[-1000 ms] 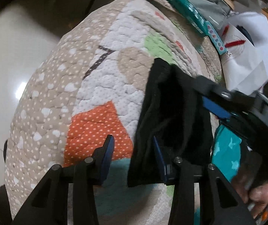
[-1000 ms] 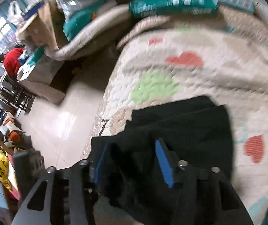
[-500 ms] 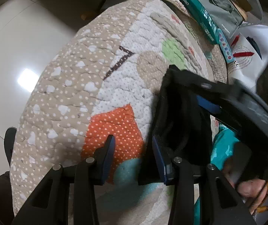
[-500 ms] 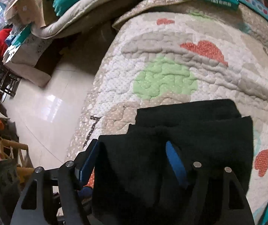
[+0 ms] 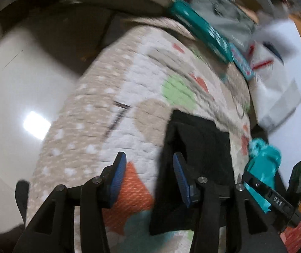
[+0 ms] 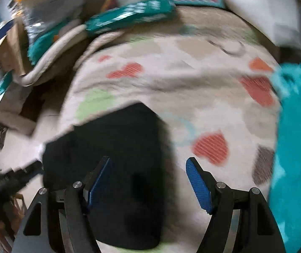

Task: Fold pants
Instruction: 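Pull both grippers back from the folded black pants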

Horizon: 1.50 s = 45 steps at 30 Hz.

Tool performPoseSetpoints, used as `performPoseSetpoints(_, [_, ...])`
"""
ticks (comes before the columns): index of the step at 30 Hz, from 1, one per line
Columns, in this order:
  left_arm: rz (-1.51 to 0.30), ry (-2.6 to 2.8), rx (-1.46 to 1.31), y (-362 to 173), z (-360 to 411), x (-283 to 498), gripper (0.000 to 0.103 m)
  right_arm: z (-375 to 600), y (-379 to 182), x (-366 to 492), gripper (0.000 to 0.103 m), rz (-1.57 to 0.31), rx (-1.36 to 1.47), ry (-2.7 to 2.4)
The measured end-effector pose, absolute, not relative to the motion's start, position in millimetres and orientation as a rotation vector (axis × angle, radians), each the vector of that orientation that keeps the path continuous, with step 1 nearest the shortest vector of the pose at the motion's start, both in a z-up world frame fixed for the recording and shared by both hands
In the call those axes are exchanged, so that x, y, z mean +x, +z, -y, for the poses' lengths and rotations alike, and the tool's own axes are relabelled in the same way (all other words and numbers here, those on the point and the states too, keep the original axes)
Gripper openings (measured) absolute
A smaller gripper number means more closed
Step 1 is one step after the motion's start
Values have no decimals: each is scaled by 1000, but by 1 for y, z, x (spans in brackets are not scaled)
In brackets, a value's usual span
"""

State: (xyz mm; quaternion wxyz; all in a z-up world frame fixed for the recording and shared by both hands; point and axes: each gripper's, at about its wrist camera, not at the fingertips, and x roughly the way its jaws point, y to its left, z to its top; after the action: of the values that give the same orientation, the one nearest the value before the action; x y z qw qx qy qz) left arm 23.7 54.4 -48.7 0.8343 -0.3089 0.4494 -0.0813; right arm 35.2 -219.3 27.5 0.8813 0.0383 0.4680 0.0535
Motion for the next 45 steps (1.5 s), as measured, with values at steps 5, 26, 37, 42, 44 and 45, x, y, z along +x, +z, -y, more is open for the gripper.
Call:
performPoseSetpoints(5, [-980, -114, -496, -63, -30, 35, 46, 252, 0, 13, 78, -991, 113, 48])
performPoseSetpoints(26, [-830, 48, -179, -25, -7, -26, 51, 230, -8, -4, 80, -839, 117, 57])
performPoseSetpoints(37, [-777, 69, -149, -29, 12, -83, 55, 235, -4, -51, 82, -835, 135, 44])
performPoseSetpoints(42, [-800, 67, -107, -41, 27, -101, 55, 220, -8, -69, 82, -841, 101, 85])
performPoseSetpoints(44, [-803, 64, -82, -45, 33, -107, 55, 216, -8, -74, 82, -835, 88, 92])
performPoseSetpoints(45, [-806, 63, -74, -47, 35, -109, 55, 214, -8, -77, 83, -834, 84, 95])
